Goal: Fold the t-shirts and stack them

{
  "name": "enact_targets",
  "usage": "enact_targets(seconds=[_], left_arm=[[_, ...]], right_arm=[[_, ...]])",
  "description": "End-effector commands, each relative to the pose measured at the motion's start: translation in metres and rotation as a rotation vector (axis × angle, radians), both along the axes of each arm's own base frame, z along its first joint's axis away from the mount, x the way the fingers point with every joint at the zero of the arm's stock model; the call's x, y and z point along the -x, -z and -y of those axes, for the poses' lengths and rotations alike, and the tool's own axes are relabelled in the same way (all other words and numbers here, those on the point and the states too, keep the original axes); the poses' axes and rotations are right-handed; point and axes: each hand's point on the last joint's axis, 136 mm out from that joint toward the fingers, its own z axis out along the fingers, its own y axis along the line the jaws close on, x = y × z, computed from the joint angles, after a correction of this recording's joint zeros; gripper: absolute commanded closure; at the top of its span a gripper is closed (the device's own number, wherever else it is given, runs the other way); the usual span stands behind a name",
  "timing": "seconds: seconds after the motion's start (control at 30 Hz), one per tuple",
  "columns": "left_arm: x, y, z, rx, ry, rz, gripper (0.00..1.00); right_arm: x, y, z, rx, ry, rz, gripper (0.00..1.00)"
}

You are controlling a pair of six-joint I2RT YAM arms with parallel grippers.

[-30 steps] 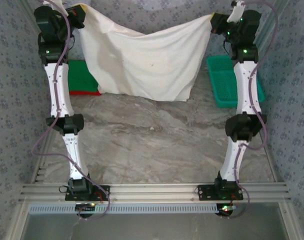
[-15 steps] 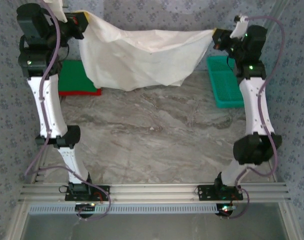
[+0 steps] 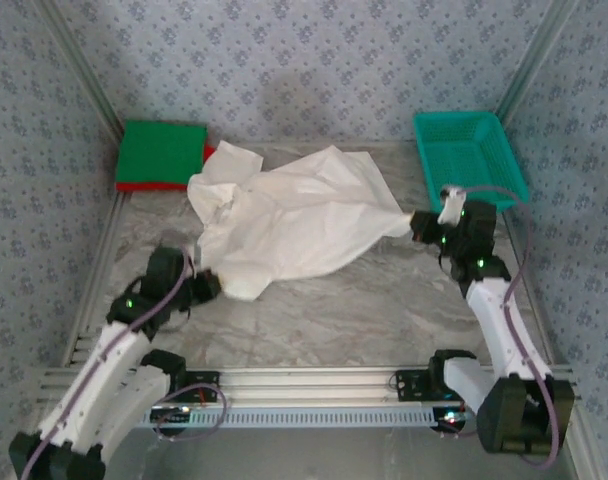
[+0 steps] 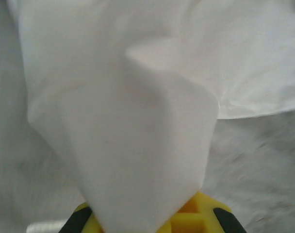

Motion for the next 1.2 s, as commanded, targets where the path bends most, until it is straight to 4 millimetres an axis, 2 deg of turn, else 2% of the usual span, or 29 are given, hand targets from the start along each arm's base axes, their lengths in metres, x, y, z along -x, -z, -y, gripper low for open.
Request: enact_targets(seconds=[0.0,0.07,0.17,0.27,0.33,0.43,0.5,0.57,0.63,0.7,0.8,0.87,0.93,0.97,1.07,1.17], left_arm=[[0.010,-0.030,-0.010,0.176,-0.180,0.104,1.00],[0.013,-0.033,-0.009,0.203,-0.183,0.117,1.00],[-0.001,-0.046,-0.005,0.164,-0.145,0.138,1.00],[-0.032,-0.066,0.007,0.119,-0.102,0.139,1.00],[-0.044,-0.075,0.008,0.085,-0.105,0.090,1.00],[-0.043,-0.087,0.007,0.052,-0.122,-0.017,1.00],[-0.032,-0.096,0.004,0.043,-0.140,-0.084,1.00],[-0.017,-0.095,0.004,0.064,-0.153,-0.128,1.00],[0.005,-0.081,0.000,0.088,-0.184,-0.183,1.00],[0.027,-0.058,-0.001,0.124,-0.209,-0.241,1.00],[0.060,-0.026,0.014,0.230,-0.187,-0.346,1.00],[0.083,-0.018,0.014,0.235,-0.179,-0.382,1.00],[0.098,-0.025,0.006,0.214,-0.177,-0.373,0.77],[0.102,-0.035,0.000,0.196,-0.176,-0.350,0.70],[0.092,-0.070,-0.009,0.160,-0.169,-0.241,0.68],[0.062,-0.093,0.006,0.128,-0.109,-0.146,0.65]], right_arm=[[0.030,0.017,0.005,-0.060,0.069,-0.057,1.00],[0.034,0.017,0.005,-0.069,0.078,-0.059,1.00],[0.020,0.001,0.008,-0.043,0.074,-0.032,1.00],[-0.006,-0.015,0.010,-0.010,0.065,-0.014,1.00],[-0.017,-0.025,0.013,0.003,0.070,-0.017,1.00],[-0.019,-0.040,0.013,0.012,0.072,-0.023,1.00],[-0.009,-0.040,0.017,0.026,0.094,-0.050,1.00],[0.005,-0.032,0.020,0.035,0.109,-0.085,1.00],[0.022,-0.013,0.020,0.033,0.117,-0.143,1.00],[0.040,0.009,0.023,0.030,0.150,-0.223,1.00],[0.068,0.039,0.026,0.002,0.206,-0.346,1.00],[0.080,0.049,0.032,0.001,0.256,-0.381,1.00],[0.087,0.053,0.037,-0.002,0.294,-0.392,0.87],[0.088,0.052,0.041,0.012,0.317,-0.387,0.80],[0.081,0.043,0.046,0.010,0.348,-0.357,0.70],[0.067,0.023,0.050,0.037,0.353,-0.318,0.69]])
